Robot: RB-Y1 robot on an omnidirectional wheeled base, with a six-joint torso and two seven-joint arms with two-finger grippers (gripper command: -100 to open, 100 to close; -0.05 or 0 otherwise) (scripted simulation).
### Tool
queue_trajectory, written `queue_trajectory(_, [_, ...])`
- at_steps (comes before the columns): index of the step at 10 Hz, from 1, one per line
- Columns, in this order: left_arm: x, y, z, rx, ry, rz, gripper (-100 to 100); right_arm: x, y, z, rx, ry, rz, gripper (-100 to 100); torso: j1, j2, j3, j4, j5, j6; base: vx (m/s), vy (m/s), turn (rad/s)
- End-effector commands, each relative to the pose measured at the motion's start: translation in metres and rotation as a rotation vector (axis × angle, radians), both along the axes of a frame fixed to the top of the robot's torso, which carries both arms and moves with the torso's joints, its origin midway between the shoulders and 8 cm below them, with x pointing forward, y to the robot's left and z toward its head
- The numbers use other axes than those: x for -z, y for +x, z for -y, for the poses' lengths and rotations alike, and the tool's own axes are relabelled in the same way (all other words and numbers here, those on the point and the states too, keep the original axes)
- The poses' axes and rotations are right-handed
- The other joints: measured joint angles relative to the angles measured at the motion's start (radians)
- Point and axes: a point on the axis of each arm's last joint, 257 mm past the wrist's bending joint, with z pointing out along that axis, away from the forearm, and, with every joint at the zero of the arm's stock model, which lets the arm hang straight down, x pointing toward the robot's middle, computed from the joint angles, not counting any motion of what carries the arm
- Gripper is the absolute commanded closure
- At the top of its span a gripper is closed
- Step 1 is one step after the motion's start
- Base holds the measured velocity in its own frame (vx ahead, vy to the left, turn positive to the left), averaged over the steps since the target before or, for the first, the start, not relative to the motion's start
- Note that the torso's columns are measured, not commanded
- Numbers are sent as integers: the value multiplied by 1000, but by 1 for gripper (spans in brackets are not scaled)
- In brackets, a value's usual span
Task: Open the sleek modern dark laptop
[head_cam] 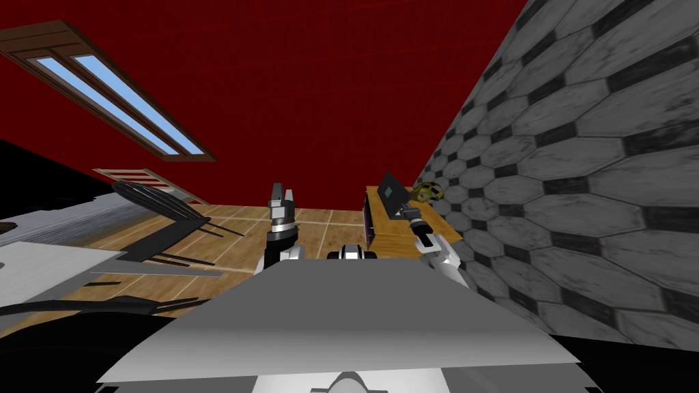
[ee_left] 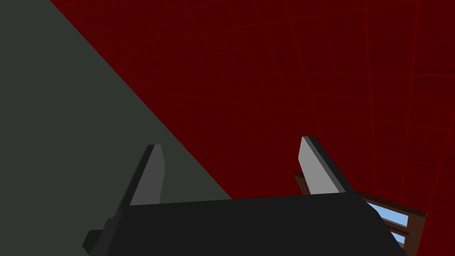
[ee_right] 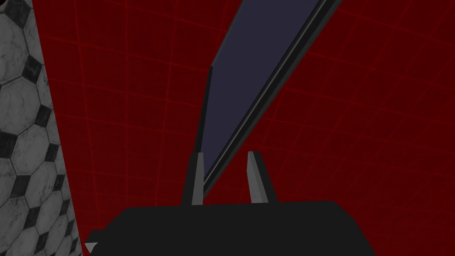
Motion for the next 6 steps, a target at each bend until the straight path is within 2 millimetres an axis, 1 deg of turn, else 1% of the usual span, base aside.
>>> queue_trajectory(1, [0, 0, 0, 0, 0, 0, 0, 19, -1, -5, 11, 110, -15, 100, 0, -2, -1, -1, 0, -1, -10, -113, 4])
queue_trajectory(2, [0, 0, 0, 0, 0, 0, 0, 28, 1, -12, 12, 191, -14, 100, -1, -2, -1, -2, -1, 0, -15, -130, -17])
queue_trajectory(3, [0, 0, 0, 0, 0, 0, 0, 28, 1, -12, 12, 191, -14, 100, -1, -2, -1, -3, -2, 0, 4, -116, 0])
queue_trajectory(4, [0, 0, 0, 0, 0, 0, 0, 33, 2, -16, 13, 232, -14, 100, 0, -3, -1, -3, -2, 0, 7, -94, -13])
queue_trajectory(5, [0, 0, 0, 0, 0, 0, 0, 19, 4, -15, 2, 209, 8, 100, 3, -2, -1, -3, 0, -1, -4, -39, -9])
queue_trajectory(6, [0, 0, 0, 0, 0, 0, 0, 36, -1, -27, -4, 299, 4, 100, 8, -1, -1, 0, 3, -3, 17, -93, -53])
